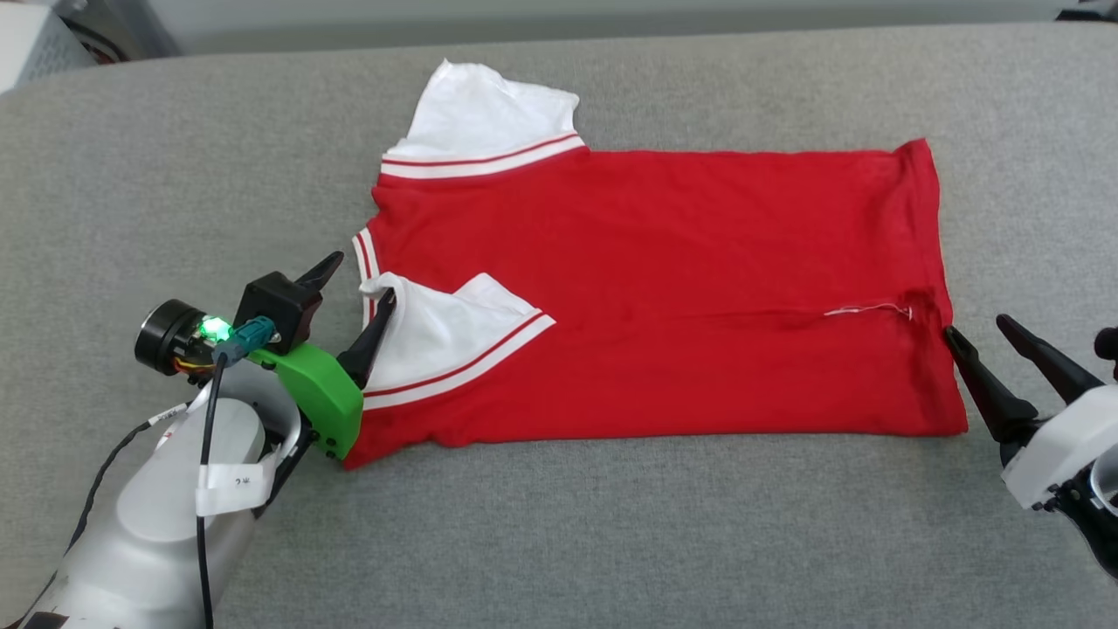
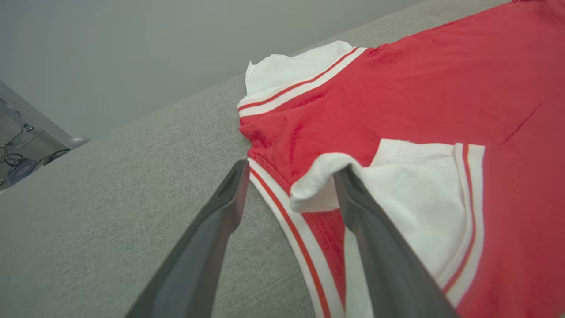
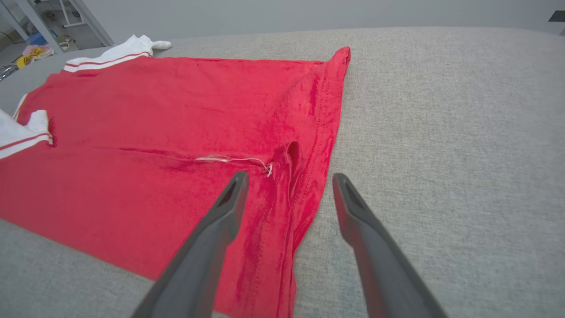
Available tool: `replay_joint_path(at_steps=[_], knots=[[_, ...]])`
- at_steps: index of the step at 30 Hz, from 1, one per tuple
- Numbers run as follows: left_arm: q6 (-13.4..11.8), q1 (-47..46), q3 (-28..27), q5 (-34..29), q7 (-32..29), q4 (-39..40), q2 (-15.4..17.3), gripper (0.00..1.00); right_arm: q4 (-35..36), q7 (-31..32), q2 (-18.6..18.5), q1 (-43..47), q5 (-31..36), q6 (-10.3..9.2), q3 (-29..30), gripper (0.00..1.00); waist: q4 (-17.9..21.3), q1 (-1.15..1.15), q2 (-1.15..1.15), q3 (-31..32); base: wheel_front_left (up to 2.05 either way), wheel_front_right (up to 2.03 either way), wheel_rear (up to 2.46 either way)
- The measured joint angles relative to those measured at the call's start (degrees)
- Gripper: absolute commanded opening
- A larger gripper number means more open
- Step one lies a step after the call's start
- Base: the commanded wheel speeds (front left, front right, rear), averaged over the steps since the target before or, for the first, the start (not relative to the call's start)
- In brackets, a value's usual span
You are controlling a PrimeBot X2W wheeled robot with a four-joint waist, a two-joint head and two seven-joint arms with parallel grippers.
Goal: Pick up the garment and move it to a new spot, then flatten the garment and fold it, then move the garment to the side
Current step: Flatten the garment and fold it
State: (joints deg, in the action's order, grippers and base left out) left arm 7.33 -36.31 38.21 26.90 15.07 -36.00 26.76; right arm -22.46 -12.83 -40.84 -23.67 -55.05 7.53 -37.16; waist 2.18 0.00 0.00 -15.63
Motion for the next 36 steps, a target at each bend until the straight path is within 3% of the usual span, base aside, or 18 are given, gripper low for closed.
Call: replay_joint_path(at_steps=[4,8,17,23,28,36], knots=[[0.0,0.0,1.5,2.1,-1.3,1.7,1.6,1.00,1.9,-0.1,-0.7,2.4,1.6,0.00,2.9,1.00,-0.4,0.00,0.00,2.5,0.00,0.00,0.00],[0.0,-0.3,5.3,9.7,-8.3,7.8,4.0,1.00,4.1,1.5,-1.1,4.4,4.0,0.00,5.8,1.00,-0.8,0.00,0.00,4.8,0.00,0.00,0.00],[0.0,-4.5,10.9,27.0,-37.9,16.1,10.6,1.00,8.1,7.5,1.0,8.5,8.6,0.00,12.0,1.00,-1.8,0.00,0.00,6.6,0.00,0.00,0.00],[0.0,-6.4,13.0,31.4,-49.6,16.8,11.4,1.00,10.1,10.3,3.6,9.7,11.2,0.00,15.0,1.00,-1.5,0.00,0.00,6.2,0.00,0.00,0.00],[-0.1,-6.4,15.7,31.8,-54.5,15.8,11.4,1.00,11.5,11.8,5.2,9.8,12.3,-0.01,16.8,1.00,-1.0,0.00,0.00,4.9,0.00,0.00,0.00],[-0.4,-6.5,17.4,30.6,-54.4,9.4,10.1,1.00,13.1,13.6,7.1,9.4,14.0,-0.01,17.2,1.00,0.2,0.00,0.00,1.5,0.00,0.00,0.00]])
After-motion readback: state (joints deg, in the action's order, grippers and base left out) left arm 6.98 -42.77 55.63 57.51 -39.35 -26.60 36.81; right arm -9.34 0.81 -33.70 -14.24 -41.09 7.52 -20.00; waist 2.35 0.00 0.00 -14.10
